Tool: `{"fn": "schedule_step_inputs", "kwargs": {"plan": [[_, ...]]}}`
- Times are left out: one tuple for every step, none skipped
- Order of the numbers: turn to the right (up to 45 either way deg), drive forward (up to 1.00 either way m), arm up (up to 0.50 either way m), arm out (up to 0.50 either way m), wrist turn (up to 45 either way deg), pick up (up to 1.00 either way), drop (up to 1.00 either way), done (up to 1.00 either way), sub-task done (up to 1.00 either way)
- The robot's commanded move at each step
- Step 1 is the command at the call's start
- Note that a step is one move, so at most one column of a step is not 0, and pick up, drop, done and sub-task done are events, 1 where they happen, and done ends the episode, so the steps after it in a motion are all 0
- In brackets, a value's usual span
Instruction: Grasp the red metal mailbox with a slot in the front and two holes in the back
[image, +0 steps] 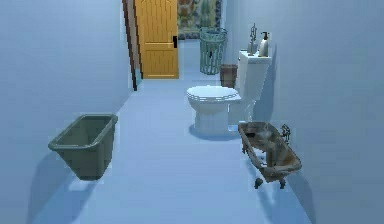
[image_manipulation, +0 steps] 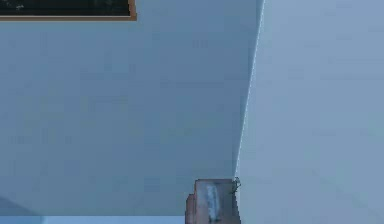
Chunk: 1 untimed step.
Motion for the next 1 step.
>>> {"fn": "schedule_step_inputs", "kwargs": {"plan": [[0.0, 0.0, 0.0, 0.0, 45.0, 0.0, 0.0, 0.0, 0.0]]}}
